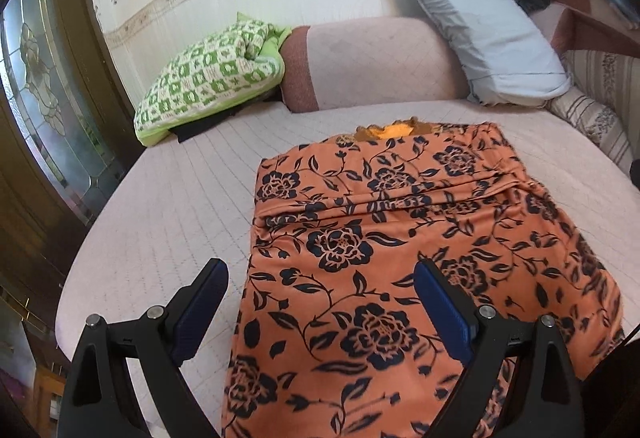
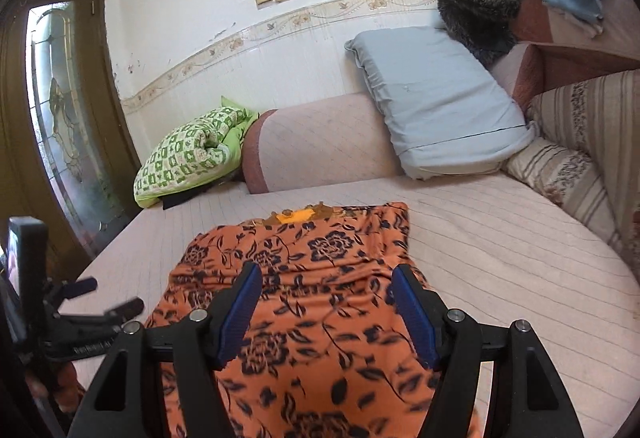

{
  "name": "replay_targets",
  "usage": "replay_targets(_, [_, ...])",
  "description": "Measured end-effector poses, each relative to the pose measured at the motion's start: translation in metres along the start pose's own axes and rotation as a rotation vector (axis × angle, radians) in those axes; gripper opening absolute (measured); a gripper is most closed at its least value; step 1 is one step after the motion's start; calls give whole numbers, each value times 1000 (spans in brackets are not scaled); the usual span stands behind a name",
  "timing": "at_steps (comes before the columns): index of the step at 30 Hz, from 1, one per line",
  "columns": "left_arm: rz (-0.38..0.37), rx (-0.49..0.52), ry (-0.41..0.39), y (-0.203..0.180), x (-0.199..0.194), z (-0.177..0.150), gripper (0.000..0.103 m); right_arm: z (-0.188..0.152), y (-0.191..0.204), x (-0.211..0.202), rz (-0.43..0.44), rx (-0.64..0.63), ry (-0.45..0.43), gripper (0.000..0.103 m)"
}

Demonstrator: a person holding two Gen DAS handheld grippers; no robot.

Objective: Fold small clothes

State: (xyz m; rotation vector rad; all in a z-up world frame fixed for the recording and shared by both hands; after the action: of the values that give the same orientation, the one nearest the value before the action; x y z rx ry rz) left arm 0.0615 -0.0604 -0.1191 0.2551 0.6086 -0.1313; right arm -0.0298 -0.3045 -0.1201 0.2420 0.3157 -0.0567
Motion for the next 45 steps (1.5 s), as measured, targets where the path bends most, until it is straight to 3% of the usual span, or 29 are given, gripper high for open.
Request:
replay_targets(8, [-22, 23, -59, 1, -52, 0, 94, 14, 7, -44, 15, -7, -40, 70])
replay_targets(14, [7, 50, -96, 12, -77, -8, 94, 17, 19, -65, 41, -23, -49, 70])
replay_targets(24, [28, 30, -88, 31, -84, -21, 94, 20, 45, -94, 37, -136, -102, 70])
replay_targets(35, [76, 25, -36, 56, -83, -52, 94, -7, 47, -93, 49, -132, -8, 70])
replay_targets(45, [120, 7, -42, 75, -93, -58, 94, -11, 65, -101, 84, -167, -16, 70])
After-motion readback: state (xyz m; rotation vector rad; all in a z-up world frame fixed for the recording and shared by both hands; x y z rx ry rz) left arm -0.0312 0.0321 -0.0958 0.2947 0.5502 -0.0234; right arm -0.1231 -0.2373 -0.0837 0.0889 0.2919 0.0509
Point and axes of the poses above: each gripper's, at about its wrist camera, not at the fingertips, and x roughly the way its jaws point, y to its left, z to its top, the point moved 2 cm from there along x, roughly the way its jaws point, and after that the axes turned 7 degrees about -y, right-handed, at the moved point
